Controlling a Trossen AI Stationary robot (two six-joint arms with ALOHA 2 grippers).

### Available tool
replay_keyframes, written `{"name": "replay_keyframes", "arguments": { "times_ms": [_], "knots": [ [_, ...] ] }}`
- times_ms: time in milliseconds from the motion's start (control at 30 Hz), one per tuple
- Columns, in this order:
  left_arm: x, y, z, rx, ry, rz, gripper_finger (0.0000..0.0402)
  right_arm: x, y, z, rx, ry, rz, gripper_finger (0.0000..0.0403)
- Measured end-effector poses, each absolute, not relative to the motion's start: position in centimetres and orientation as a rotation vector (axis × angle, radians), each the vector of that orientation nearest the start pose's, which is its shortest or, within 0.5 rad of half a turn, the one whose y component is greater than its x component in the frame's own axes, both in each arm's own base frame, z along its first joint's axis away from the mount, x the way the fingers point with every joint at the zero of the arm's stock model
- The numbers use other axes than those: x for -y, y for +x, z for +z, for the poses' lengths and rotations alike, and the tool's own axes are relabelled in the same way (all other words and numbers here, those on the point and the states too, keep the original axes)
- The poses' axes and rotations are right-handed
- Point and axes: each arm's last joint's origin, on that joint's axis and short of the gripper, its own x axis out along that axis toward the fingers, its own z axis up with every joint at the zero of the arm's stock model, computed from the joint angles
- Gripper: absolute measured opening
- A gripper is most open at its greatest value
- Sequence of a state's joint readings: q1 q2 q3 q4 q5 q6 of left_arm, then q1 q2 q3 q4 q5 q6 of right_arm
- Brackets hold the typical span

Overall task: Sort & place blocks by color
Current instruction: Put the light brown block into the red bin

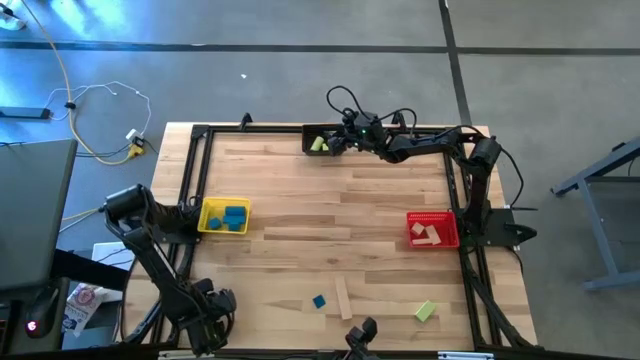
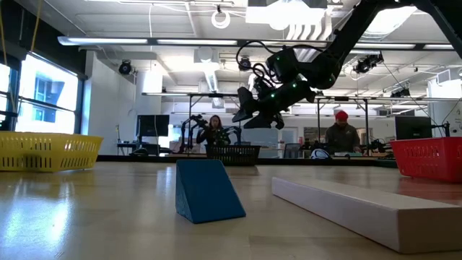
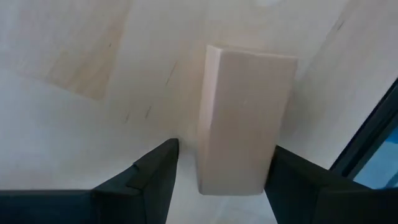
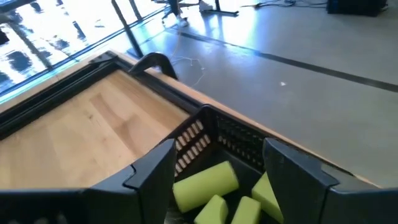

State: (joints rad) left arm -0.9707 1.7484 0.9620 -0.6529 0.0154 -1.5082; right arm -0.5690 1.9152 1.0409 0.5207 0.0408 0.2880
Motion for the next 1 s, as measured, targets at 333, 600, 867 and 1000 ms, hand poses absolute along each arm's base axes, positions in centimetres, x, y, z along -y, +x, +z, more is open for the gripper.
{"name": "replay_keyframes", "arguments": {
  "times_ms": [333, 600, 867, 1000],
  "knots": [
    [24.3, 16.6, 13.7, -1.476, -0.471, 0.294, 0.0129, 21.0, 33.9, 18.1, -0.27, 0.408, -0.4, 0.0227],
    [24.0, 17.4, 13.7, -1.368, -0.357, 0.237, 0.0104, 18.3, 33.5, 19.7, -0.394, 0.477, -0.085, 0.0227],
    [21.9, 19.7, 13.7, -1.267, -0.235, 0.262, 0.0113, 12.2, 34.7, 20.9, -0.49, 0.376, 0.173, 0.0227],
    [20.6, 21.1, 13.7, -1.246, -0.15, 0.252, 0.0108, 8.8, 35.7, 20.9, -0.502, 0.291, 0.272, 0.0227]
  ]
}}
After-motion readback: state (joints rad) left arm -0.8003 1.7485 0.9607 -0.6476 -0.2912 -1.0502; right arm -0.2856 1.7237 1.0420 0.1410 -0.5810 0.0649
